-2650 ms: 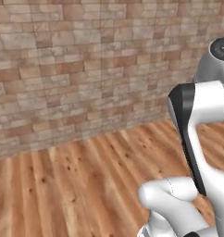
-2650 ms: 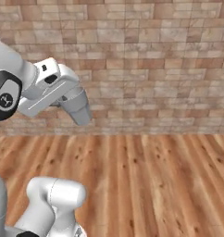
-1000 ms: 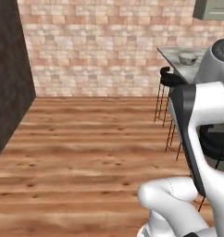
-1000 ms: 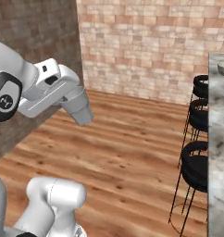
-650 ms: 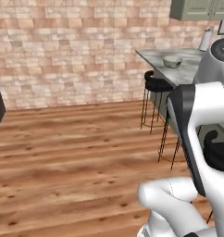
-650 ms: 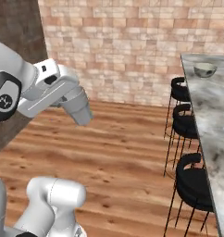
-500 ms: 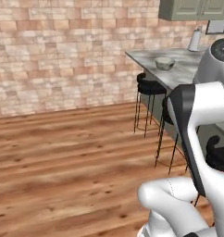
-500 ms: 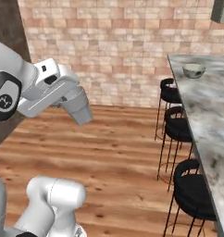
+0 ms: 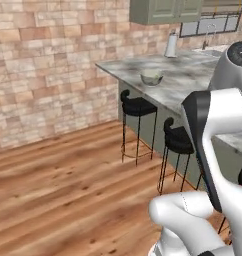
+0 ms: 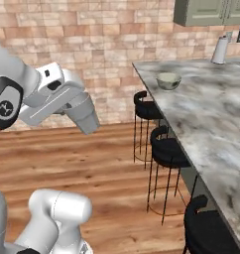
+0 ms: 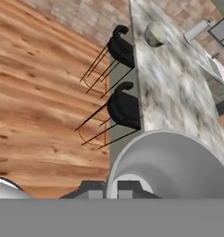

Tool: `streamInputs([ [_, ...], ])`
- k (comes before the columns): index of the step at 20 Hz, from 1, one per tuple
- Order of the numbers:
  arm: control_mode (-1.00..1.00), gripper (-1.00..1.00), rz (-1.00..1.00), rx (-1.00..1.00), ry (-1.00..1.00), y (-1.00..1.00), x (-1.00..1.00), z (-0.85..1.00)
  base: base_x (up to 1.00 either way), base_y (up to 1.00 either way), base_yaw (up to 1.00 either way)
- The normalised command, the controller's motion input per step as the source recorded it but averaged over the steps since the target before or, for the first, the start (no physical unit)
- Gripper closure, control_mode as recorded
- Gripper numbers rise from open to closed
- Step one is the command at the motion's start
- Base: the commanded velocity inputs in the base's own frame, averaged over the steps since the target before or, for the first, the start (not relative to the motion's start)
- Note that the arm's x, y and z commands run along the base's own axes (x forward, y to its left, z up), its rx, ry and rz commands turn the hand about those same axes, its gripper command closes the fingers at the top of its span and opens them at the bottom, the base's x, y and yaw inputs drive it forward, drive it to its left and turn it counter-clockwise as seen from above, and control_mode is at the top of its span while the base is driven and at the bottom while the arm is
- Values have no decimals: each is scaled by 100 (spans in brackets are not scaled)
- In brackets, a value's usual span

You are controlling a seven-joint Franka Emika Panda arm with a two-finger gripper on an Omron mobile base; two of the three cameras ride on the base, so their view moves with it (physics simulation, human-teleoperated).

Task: There is a bowl on the dining counter. Grab a lemon wedge from the fridge and place it in the bowl. Then get the liquor bottle and glass cup from the cabinet and place them next to the bowl.

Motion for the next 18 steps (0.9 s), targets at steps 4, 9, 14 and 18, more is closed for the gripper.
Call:
streamInputs([
  [4, 100, 100, 0, 0, 0, 0, 0, 0, 100, 46, -48],
  [9, 100, 100, 0, 0, 0, 0, 0, 0, 100, 53, -49],
  [14, 100, 100, 0, 0, 0, 0, 0, 0, 100, 62, -51],
  [18, 100, 100, 0, 0, 0, 0, 0, 0, 100, 62, -53],
])
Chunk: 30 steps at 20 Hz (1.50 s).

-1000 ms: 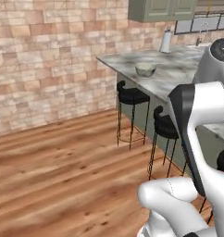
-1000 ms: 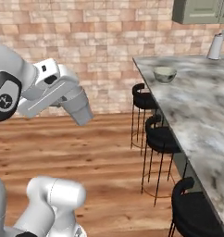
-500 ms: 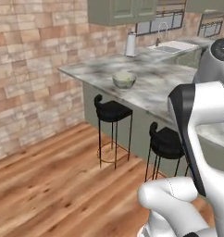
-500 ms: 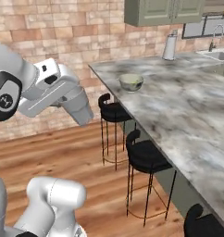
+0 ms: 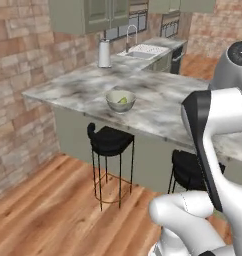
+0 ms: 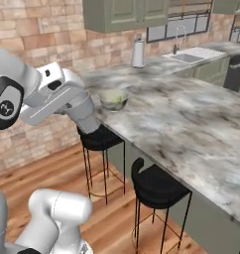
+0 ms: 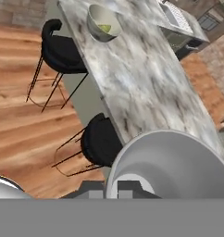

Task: There is a bowl on the dining counter. Grab a lemon wedge from the fridge and place it in the bowl. Then get the liquor bottle and glass cup from the cabinet and place them next to the bowl.

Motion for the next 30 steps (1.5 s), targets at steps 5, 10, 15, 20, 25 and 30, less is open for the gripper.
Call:
streamInputs([
  [5, 100, 100, 0, 0, 0, 0, 0, 0, 100, 60, -53],
  [10, 100, 100, 0, 0, 0, 0, 0, 0, 100, 58, -53],
  [15, 100, 100, 0, 0, 0, 0, 0, 0, 92, 53, -51],
  [20, 100, 100, 0, 0, 0, 0, 0, 0, 60, 37, -39],
  [25, 100, 100, 0, 0, 0, 0, 0, 0, 37, 10, -23],
  [30, 100, 100, 0, 0, 0, 0, 0, 0, 40, 1, -17],
])
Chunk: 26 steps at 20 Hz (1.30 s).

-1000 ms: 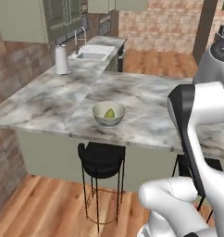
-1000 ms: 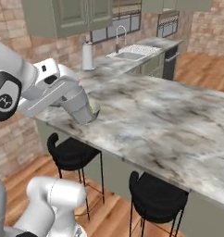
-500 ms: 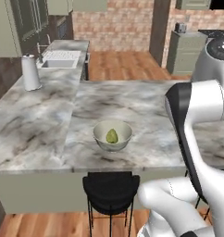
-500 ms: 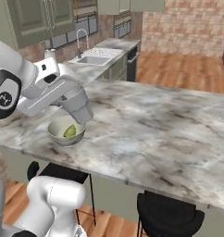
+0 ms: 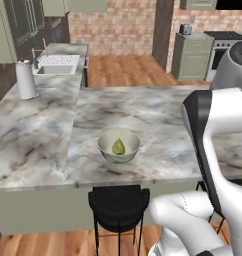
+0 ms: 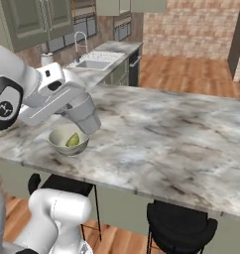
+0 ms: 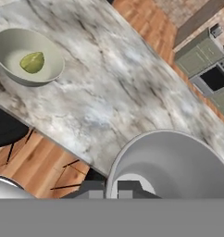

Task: There is a bowl on the dining counter. Grab a lemon wedge from the fridge and place it in the bowl. Then get the liquor bottle and glass cup from the cabinet and place them next to the bowl.

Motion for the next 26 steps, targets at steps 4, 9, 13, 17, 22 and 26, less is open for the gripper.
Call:
streamInputs([
  [4, 100, 100, 0, 0, 0, 0, 0, 0, 48, 18, -29],
  [9, 100, 100, 0, 0, 0, 0, 0, 0, 46, 26, -35],
  [13, -100, 100, -6, 3, 7, 0, 16, -9, 18, 6, -14],
  [17, -100, 100, 4, 20, 22, -3, 53, -15, 0, 0, 0],
  [22, -100, 100, 15, 20, 26, -14, 81, -42, 0, 0, 0],
  [26, -100, 100, 26, 1, 24, 0, 100, -98, 0, 0, 0],
])
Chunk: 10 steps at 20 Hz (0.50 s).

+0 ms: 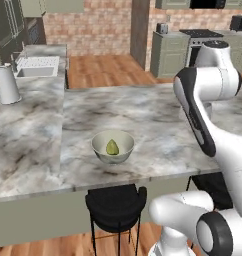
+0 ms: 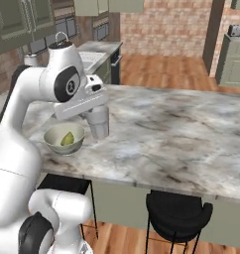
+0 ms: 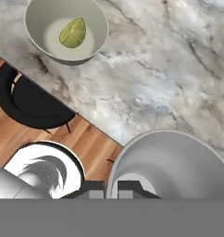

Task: There is a bowl on the dining counter. Grab a lemon wedge from the fridge and place it in the bowl. Then get the liquor bottle and glass cup from the cabinet and place them next to the bowl.

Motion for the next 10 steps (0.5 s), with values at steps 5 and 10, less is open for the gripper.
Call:
streamInputs([
  [5, -100, 100, 33, 0, 9, 0, 100, -95, 0, 0, 0],
  [10, -100, 100, 48, 7, 12, 0, 85, -79, 0, 0, 0],
])
